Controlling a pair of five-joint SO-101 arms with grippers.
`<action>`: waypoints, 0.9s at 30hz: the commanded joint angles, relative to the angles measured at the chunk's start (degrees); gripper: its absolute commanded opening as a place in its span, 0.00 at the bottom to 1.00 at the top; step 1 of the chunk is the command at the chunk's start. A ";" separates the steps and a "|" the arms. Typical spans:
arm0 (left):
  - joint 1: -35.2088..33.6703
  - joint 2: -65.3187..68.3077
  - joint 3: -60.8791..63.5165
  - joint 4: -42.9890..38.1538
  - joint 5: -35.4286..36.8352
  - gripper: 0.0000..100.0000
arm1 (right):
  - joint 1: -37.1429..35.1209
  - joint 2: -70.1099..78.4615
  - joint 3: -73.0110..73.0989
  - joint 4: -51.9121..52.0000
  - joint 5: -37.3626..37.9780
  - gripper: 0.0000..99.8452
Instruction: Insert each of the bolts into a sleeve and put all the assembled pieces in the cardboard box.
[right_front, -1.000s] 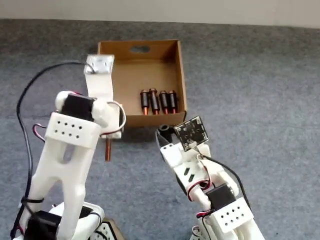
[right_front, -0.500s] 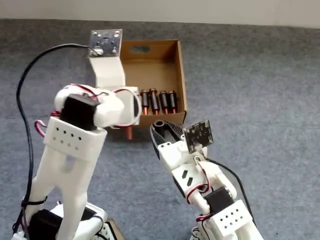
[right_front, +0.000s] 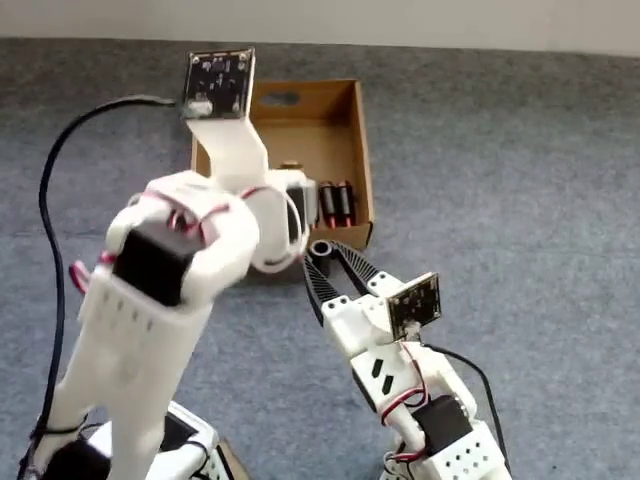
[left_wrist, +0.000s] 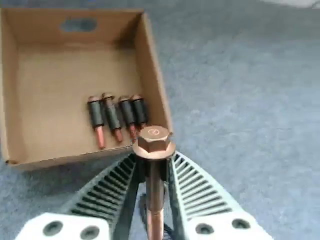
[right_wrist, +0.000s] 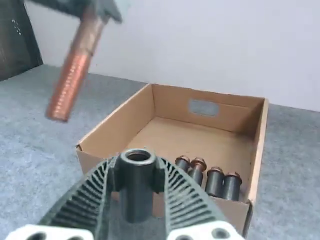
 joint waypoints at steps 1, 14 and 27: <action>4.44 -3.65 -1.10 -2.90 0.44 0.01 | -0.66 -1.36 0.31 -0.48 0.62 0.01; 4.79 -13.32 24.66 -30.42 -9.49 0.01 | -0.57 -1.27 0.57 -0.48 0.70 0.01; 4.53 -22.64 42.77 -39.82 -9.67 0.01 | -0.57 -1.27 0.75 -0.48 0.62 0.01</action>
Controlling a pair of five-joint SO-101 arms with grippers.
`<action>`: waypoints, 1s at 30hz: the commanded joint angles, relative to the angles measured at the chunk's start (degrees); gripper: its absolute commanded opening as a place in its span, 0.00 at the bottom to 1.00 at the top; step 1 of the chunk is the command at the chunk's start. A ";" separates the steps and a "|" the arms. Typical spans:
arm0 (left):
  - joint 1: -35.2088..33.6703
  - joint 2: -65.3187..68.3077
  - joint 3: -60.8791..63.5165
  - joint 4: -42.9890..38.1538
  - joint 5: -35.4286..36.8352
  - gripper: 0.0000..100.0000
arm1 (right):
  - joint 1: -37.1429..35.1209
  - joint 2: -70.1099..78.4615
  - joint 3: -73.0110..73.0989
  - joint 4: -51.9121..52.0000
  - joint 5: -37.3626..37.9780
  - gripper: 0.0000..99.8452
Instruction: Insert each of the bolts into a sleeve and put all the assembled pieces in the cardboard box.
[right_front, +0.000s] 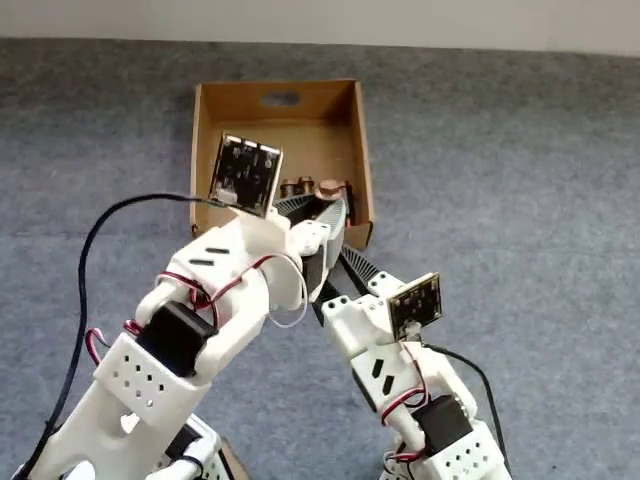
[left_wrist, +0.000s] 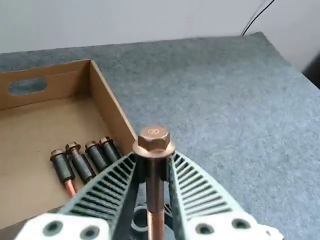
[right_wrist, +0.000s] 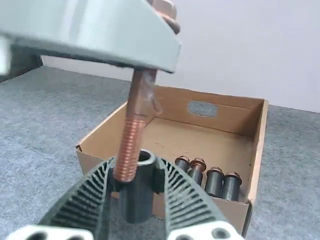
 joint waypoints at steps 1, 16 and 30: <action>0.22 -1.98 2.86 -4.84 -0.53 0.01 | -0.57 -1.01 0.75 -0.57 0.62 0.01; 0.22 -7.52 7.34 -14.59 -0.70 0.01 | -0.57 -1.01 0.84 -0.57 0.62 0.01; 0.13 -7.60 16.57 -24.35 -7.56 0.01 | -0.57 -1.01 0.84 -0.57 0.70 0.01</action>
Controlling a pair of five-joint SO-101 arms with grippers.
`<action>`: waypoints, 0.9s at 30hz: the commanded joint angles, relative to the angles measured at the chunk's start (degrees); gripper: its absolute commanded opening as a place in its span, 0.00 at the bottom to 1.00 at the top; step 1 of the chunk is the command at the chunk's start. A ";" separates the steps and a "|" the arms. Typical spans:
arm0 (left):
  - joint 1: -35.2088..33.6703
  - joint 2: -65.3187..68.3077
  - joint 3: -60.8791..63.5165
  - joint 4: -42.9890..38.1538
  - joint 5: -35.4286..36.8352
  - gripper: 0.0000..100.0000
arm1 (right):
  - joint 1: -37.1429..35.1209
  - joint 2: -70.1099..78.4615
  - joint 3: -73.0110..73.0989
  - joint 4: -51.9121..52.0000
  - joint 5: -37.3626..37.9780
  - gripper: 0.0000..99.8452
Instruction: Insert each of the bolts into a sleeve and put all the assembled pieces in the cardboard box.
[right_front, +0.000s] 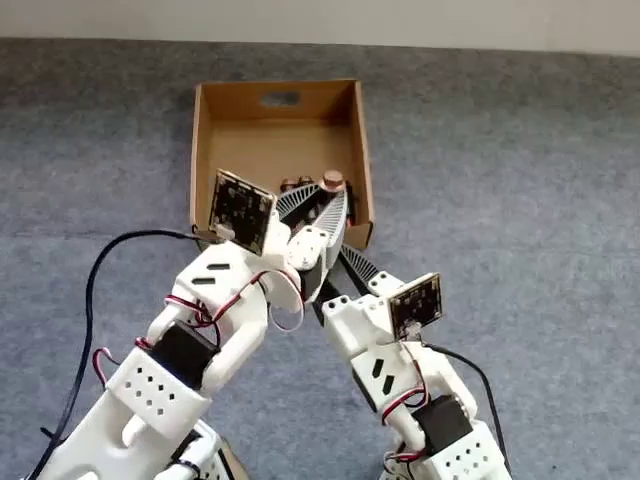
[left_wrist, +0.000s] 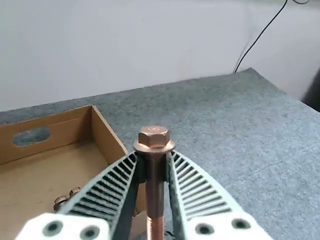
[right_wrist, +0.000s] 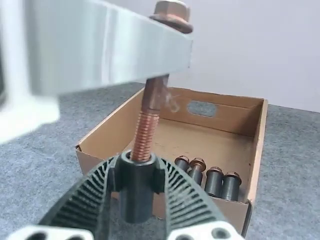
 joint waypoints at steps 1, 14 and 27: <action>0.57 -1.54 -0.13 -1.49 -0.70 0.01 | -0.57 -1.01 0.84 -0.57 0.70 0.01; -0.84 -8.40 3.56 -1.32 -0.26 0.01 | -0.48 -1.01 0.84 -0.57 0.62 0.01; -1.19 -22.11 10.77 8.97 -0.18 0.01 | -0.57 -0.92 0.84 -0.57 0.62 0.01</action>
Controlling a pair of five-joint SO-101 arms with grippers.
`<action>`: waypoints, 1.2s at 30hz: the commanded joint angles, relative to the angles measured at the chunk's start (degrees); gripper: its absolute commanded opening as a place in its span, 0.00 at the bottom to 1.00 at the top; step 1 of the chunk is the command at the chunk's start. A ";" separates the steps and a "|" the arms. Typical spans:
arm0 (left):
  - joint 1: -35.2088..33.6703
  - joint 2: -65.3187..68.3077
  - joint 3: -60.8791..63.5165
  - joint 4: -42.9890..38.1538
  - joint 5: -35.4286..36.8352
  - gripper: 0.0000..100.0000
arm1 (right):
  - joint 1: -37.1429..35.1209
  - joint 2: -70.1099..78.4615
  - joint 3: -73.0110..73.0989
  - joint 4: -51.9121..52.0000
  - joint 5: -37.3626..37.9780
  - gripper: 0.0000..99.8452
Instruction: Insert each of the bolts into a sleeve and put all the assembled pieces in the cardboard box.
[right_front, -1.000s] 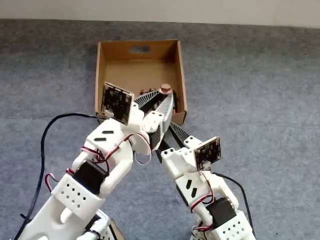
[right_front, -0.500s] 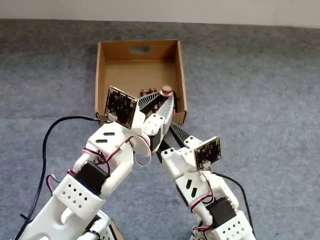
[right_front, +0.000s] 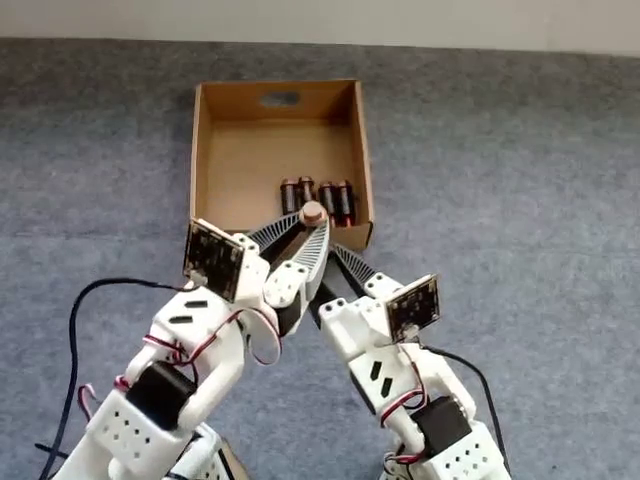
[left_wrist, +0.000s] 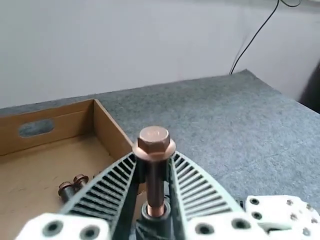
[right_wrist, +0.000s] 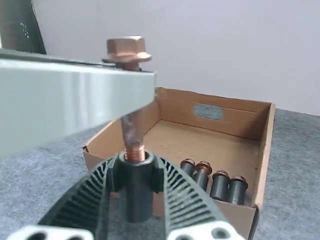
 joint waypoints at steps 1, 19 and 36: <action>-0.92 -2.86 -0.57 3.96 0.09 0.01 | -0.13 -0.84 0.75 -0.57 0.35 0.01; -0.84 -2.77 -0.48 7.12 0.09 0.01 | -0.22 -0.84 0.84 -0.57 0.35 0.01; -0.84 15.60 -17.89 19.16 0.00 0.01 | -0.22 -0.84 0.84 -0.48 0.35 0.01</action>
